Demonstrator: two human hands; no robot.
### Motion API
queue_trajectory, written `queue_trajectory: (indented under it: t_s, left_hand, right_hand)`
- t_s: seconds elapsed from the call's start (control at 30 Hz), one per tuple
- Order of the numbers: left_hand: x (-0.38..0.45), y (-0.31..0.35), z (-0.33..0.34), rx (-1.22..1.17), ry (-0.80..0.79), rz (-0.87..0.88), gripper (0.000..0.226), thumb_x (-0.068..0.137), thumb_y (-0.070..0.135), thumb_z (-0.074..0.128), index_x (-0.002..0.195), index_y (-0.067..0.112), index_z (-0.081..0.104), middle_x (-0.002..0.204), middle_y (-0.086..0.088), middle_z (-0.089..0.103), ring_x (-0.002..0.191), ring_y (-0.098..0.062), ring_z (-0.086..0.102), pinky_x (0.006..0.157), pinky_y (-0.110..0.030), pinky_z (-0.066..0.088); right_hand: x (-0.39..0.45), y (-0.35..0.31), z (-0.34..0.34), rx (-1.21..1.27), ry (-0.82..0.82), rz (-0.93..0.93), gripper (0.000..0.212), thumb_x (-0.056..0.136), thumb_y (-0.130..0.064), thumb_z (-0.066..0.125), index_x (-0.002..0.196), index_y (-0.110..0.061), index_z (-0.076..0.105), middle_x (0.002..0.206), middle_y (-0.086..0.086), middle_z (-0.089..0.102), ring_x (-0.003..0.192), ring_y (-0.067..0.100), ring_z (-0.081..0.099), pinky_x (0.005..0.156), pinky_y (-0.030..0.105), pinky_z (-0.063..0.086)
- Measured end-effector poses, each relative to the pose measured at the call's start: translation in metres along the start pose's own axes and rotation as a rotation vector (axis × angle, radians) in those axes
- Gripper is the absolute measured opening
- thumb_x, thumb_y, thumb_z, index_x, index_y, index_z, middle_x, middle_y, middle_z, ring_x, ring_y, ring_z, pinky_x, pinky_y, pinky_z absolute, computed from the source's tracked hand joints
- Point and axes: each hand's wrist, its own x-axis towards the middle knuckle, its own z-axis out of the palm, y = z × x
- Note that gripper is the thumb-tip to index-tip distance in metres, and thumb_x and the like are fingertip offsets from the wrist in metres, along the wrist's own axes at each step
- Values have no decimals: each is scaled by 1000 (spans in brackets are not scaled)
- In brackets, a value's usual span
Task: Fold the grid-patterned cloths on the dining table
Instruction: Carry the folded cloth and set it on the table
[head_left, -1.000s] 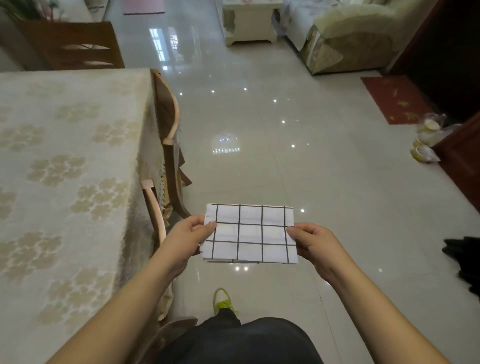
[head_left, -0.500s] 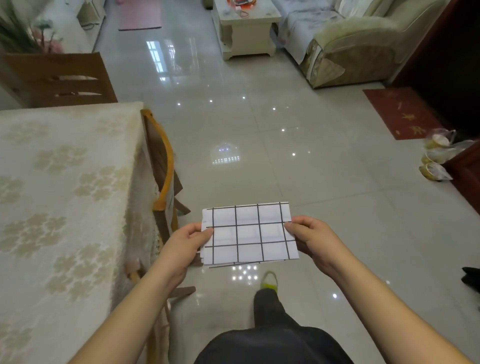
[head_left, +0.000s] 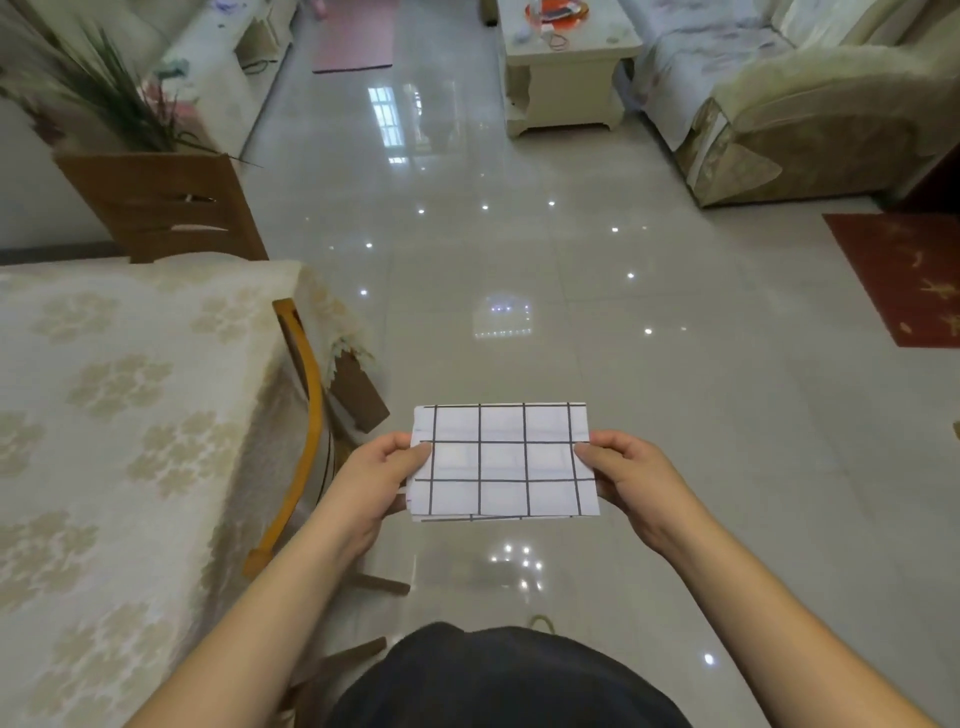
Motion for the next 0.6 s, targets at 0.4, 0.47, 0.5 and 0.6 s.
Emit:
queue_trajectory:
  t_s: [0.4, 0.47, 0.5, 0.6]
  left_hand:
    - [133, 71, -38, -121, 70, 10, 12, 93, 20, 61, 99, 11, 67, 86, -6, 74, 71, -15, 68, 53, -24, 51]
    - [158, 86, -51, -148, 80, 22, 11, 93, 20, 61, 96, 12, 68, 84, -5, 74, 69, -14, 69, 51, -22, 50]
    - [170, 93, -57, -161, 84, 24, 11, 93, 21, 61, 96, 12, 68, 86, -6, 74, 71, -16, 70, 51, -23, 51]
    - [202, 115, -73, -170, 77, 13, 12, 93, 22, 61, 98, 13, 67, 88, -5, 75, 71, -14, 71, 52, -23, 51]
  right_hand:
    - [152, -87, 62, -112, -85, -9, 9, 92, -10, 62, 99, -7, 66, 78, 0, 71, 60, 7, 64, 52, 17, 49]
    - [179, -108, 79, -146, -115, -18, 4, 92, -9, 61, 94, -9, 64, 70, -5, 69, 56, 4, 61, 52, 17, 48]
    - [192, -119, 89, -160, -130, -23, 2, 92, -9, 62, 93, -10, 64, 70, -4, 67, 57, 5, 60, 54, 17, 49]
    - [227, -147, 115, -184, -163, -33, 8, 89, -10, 65, 97, -9, 64, 81, 9, 60, 68, 12, 60, 59, 21, 50]
